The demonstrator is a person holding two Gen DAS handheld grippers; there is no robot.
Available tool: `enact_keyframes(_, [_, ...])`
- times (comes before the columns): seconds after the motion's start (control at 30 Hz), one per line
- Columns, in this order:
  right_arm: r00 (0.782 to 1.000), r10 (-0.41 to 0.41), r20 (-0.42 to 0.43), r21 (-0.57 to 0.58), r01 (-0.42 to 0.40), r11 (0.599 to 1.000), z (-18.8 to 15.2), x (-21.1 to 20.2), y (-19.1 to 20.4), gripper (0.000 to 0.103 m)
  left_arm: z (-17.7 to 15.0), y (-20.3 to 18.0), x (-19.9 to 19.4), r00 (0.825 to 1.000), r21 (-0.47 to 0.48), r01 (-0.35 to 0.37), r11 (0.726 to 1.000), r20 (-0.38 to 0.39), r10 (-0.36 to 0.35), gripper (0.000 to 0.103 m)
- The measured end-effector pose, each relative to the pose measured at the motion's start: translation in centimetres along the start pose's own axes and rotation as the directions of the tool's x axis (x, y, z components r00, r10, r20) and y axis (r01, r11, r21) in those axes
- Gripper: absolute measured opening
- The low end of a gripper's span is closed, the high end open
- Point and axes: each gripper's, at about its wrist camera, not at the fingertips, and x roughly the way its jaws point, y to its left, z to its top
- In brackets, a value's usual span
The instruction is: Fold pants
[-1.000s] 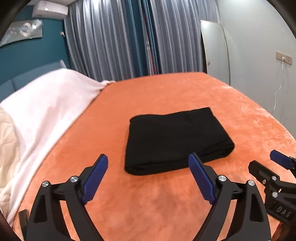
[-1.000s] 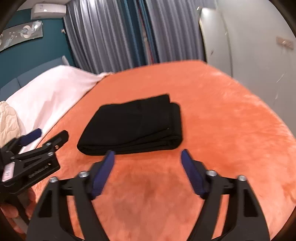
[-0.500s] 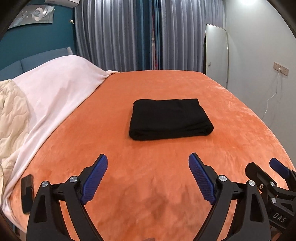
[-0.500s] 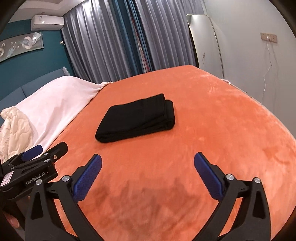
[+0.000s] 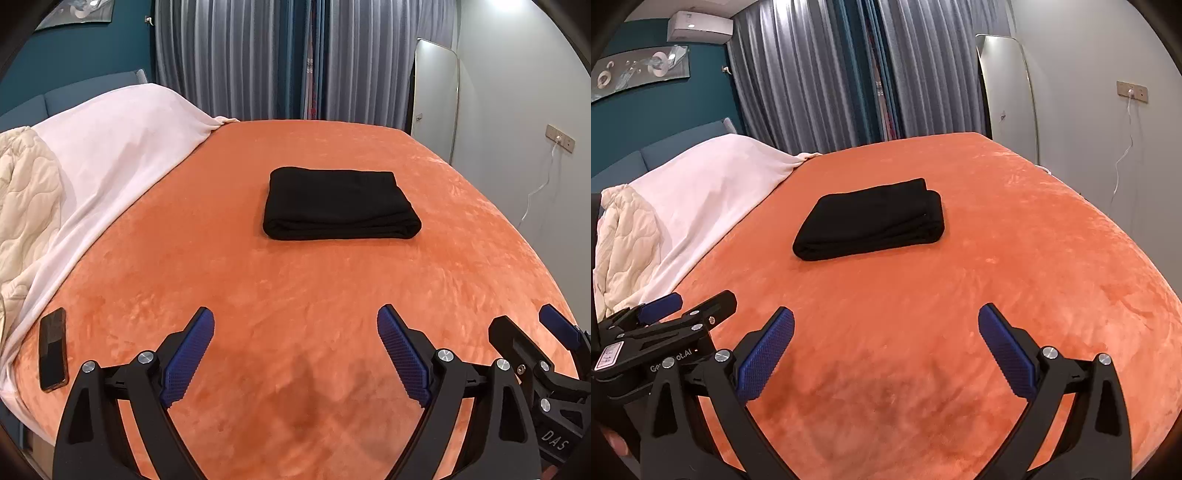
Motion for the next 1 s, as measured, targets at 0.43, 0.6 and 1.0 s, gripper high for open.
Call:
enact_keyframes(0.43, [1.0,0.003,-0.021,-0.018,-0.003,1.0,-0.8,-0.2,1.2,0.098,-0.7,0.8,-0.3,1.0,0.009,-0.017,1.0,-0.005,0.017,0.088])
enact_keyframes(0.6, [1.0,0.003,-0.025,-0.024,-0.004,1.0,-1.1,-0.2,1.6,0.098,-0.9,0.7,-0.5,1.0,0.015,-0.013,1.0,-0.004,0.013,0.088])
enact_keyframes(1.0, [1.0,-0.001,-0.03,-0.012,0.0,1.0,-1.7,-0.4,1.7,0.098,-1.2,0.5,-1.7,0.999,0.019,-0.011,1.0,0.045,0.01,0.089])
